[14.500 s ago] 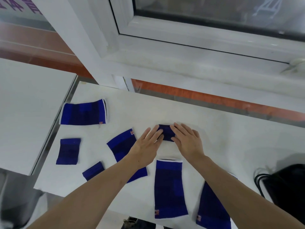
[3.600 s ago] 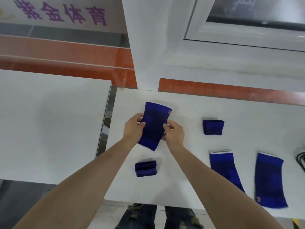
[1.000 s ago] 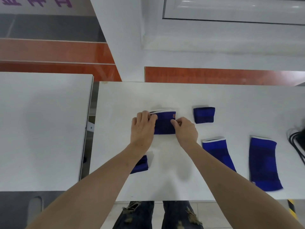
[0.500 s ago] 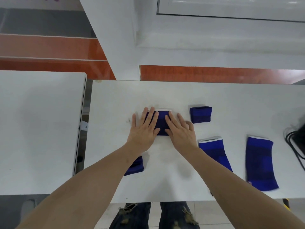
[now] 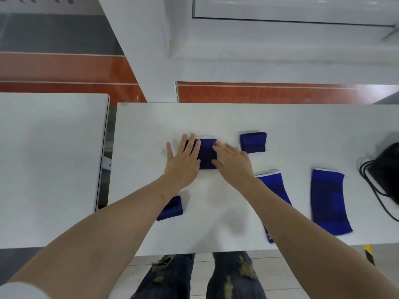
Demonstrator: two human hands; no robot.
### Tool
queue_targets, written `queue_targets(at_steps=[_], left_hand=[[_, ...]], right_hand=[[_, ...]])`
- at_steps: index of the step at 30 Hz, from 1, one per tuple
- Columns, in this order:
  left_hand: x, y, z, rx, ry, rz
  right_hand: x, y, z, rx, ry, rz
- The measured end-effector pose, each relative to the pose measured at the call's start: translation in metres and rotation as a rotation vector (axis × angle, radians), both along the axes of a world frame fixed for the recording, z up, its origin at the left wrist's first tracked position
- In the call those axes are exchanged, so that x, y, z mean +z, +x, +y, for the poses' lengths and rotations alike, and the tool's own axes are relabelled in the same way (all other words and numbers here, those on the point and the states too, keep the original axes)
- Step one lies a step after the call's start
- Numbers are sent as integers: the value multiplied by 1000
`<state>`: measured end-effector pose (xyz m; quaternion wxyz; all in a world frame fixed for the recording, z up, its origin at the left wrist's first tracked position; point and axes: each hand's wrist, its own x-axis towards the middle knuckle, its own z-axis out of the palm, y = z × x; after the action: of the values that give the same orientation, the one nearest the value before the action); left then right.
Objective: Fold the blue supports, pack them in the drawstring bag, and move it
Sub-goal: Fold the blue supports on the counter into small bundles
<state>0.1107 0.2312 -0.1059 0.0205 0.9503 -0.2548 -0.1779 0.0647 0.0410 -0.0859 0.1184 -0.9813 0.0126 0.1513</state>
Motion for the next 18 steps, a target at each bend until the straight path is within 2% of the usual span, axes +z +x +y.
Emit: queue_targets(at_steps=[5,10,14,18], left_hand=[[34,-31,-17,55,-47,-2],[54,-84,-55,129,-185,49],[57,-131,-99,69,-258,28],[50,-170,-145,18,-198,69]], right_hand=[[28,-35,-19,-218,153,-196],[41,-93,-58,-240,186,-272],[41,-138,-109,-252,185,-250],[39,-174,-162,-283,137,-241]])
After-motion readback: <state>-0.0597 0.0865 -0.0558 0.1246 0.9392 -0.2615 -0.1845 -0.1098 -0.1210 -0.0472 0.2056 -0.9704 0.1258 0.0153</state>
